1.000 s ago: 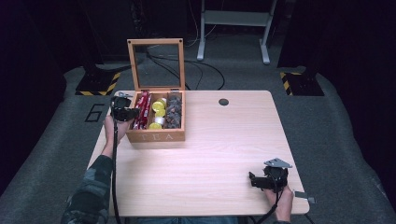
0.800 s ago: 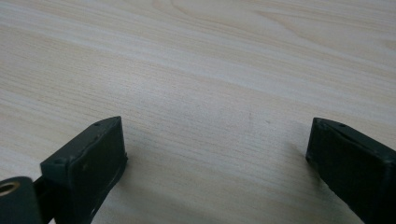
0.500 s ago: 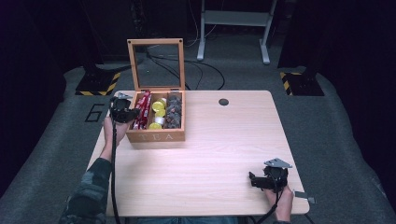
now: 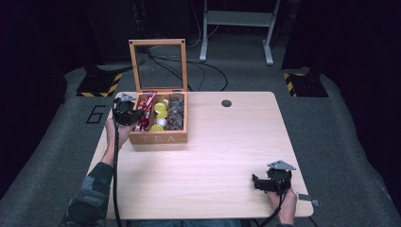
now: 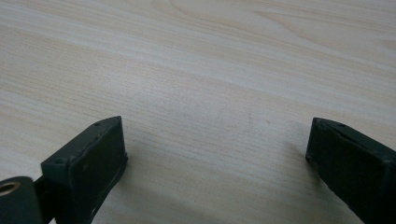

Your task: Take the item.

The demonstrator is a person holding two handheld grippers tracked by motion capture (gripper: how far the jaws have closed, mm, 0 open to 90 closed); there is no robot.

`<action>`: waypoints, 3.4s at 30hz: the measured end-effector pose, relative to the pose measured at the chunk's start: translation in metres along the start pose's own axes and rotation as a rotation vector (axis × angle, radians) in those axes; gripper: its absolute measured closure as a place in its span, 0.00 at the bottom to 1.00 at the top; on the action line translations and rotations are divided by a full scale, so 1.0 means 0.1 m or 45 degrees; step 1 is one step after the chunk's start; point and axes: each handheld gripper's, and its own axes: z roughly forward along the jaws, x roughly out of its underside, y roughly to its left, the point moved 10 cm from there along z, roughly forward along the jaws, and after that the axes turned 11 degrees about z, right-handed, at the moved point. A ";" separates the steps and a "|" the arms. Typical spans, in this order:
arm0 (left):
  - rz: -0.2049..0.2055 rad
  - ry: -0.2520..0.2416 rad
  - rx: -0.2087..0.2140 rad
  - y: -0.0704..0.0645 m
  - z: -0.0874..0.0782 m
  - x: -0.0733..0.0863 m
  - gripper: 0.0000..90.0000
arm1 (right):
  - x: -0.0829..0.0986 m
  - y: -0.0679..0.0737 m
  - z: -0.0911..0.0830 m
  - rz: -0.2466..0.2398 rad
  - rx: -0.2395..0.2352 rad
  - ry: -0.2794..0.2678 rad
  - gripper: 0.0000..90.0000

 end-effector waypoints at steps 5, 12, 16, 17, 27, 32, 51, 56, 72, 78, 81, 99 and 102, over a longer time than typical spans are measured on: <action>0.024 -0.025 0.012 -0.09 -0.04 -0.06 0.97 | 0.00 0.00 0.00 0.000 0.000 0.000 0.04; 0.066 -0.047 0.028 -0.20 -0.08 -0.14 0.97 | 0.00 0.00 0.00 -0.001 0.000 0.001 0.04; 0.086 -0.060 0.033 -0.26 -0.10 -0.18 0.97 | 0.00 0.00 0.00 -0.001 0.000 0.000 0.04; 0.091 -0.062 0.036 -0.28 -0.11 -0.19 0.97 | 0.00 0.00 0.00 -0.001 0.000 0.000 0.04; 0.112 -0.083 0.061 -0.42 -0.11 -0.27 0.97 | 0.00 0.00 0.00 0.000 -0.001 0.000 0.04; 0.129 -0.088 0.071 -0.50 -0.11 -0.31 0.97 | 0.00 0.00 0.00 0.000 0.000 0.000 0.04; 0.167 -0.128 0.131 -0.86 -0.01 -0.48 0.97 | 0.00 0.00 0.00 0.001 0.000 0.001 0.04; 0.170 -0.133 0.148 -0.95 0.02 -0.51 0.97 | 0.00 0.00 0.00 0.001 0.000 0.000 0.04; 0.168 -0.150 0.205 -1.23 0.14 -0.58 0.97 | 0.00 0.00 0.00 -0.002 -0.002 -0.003 0.04; 0.168 -0.149 0.225 -1.34 0.18 -0.59 0.97 | 0.00 0.00 0.00 -0.001 -0.002 -0.003 0.04; 0.168 -0.149 0.237 -1.41 0.21 -0.59 0.97 | 0.00 0.00 0.00 -0.001 -0.002 -0.002 0.04; 0.153 -0.145 0.312 -1.81 0.48 -0.53 0.97 | 0.00 0.00 0.00 -0.001 -0.001 -0.002 0.04; 0.152 -0.141 0.318 -1.88 0.52 -0.51 0.97 | 0.00 0.00 0.00 -0.001 -0.001 -0.002 0.04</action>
